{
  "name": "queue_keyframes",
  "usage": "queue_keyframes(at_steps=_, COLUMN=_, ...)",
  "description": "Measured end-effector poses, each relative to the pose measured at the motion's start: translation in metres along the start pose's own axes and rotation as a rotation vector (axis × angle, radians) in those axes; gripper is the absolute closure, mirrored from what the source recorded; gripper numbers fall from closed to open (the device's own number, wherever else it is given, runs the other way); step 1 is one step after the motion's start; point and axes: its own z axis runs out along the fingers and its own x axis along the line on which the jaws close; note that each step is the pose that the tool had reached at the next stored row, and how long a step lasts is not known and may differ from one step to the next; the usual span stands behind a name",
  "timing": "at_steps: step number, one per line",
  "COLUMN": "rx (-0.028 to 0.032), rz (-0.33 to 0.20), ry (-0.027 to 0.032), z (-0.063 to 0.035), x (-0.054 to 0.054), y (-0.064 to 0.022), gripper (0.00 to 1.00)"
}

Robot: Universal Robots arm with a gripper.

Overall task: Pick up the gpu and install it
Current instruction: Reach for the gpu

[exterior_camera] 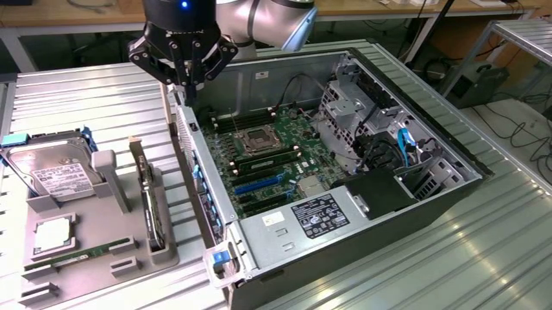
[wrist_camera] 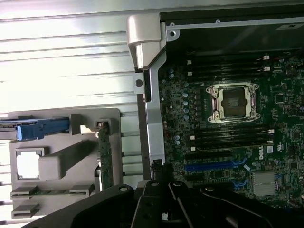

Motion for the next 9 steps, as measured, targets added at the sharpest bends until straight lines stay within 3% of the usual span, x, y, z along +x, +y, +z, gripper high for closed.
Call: queue_keyframes(at_steps=9, rx=0.0, rz=0.0, ry=0.0, z=0.0, x=0.0021, y=-0.0002, gripper=0.89)
